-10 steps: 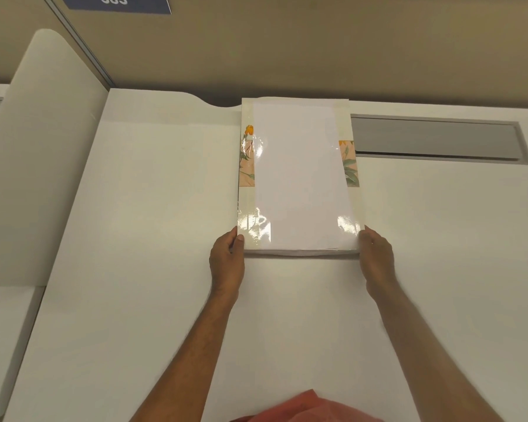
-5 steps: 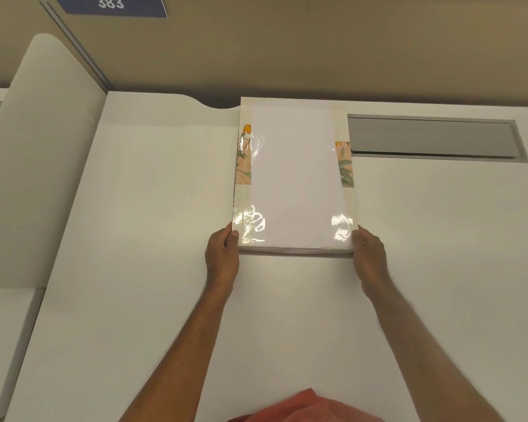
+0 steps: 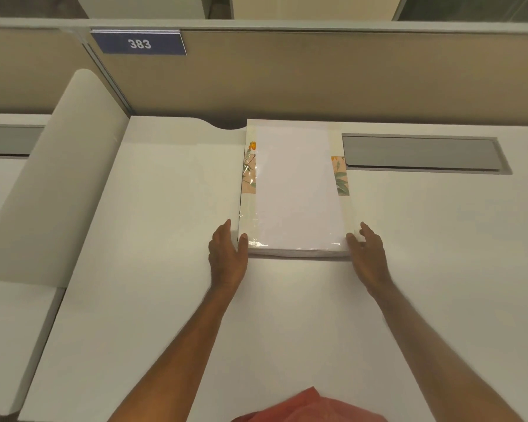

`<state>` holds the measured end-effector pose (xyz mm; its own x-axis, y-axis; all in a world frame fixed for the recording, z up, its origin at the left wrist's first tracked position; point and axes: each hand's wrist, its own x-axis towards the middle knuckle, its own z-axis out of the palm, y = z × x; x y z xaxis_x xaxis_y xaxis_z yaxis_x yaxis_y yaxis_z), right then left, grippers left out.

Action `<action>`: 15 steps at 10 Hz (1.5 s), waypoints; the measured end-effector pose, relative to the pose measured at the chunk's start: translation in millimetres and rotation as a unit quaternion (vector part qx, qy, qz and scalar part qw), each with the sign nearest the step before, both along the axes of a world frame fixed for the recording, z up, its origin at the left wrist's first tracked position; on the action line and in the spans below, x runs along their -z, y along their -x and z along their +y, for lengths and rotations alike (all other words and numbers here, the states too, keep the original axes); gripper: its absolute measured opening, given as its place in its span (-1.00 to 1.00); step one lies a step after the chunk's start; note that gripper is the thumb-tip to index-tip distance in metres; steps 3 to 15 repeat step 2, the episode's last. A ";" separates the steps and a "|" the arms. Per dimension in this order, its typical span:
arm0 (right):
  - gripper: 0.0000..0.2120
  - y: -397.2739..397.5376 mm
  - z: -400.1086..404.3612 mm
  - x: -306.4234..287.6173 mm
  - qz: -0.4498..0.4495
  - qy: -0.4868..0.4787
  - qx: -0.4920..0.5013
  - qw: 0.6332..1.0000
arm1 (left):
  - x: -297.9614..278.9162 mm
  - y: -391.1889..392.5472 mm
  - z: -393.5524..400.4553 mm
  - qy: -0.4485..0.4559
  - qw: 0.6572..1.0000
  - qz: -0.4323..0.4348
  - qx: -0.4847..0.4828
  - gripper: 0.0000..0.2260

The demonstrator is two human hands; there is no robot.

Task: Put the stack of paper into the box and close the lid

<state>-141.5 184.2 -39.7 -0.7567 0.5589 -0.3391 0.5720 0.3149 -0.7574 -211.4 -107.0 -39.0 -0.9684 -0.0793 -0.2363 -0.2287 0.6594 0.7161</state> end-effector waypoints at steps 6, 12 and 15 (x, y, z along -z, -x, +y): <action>-0.36 -15.7 0.3 -10.2 0.011 -0.204 -0.120 0.972 | -17.3 -5.4 -1.6 0.148 0.981 0.068 0.110 -0.35; -0.36 -15.7 0.3 -10.2 0.011 -0.204 -0.120 0.972 | -17.3 -5.4 -1.6 0.148 0.981 0.068 0.110 -0.35; -0.36 -15.7 0.3 -10.2 0.011 -0.204 -0.120 0.972 | -17.3 -5.4 -1.6 0.148 0.981 0.068 0.110 -0.35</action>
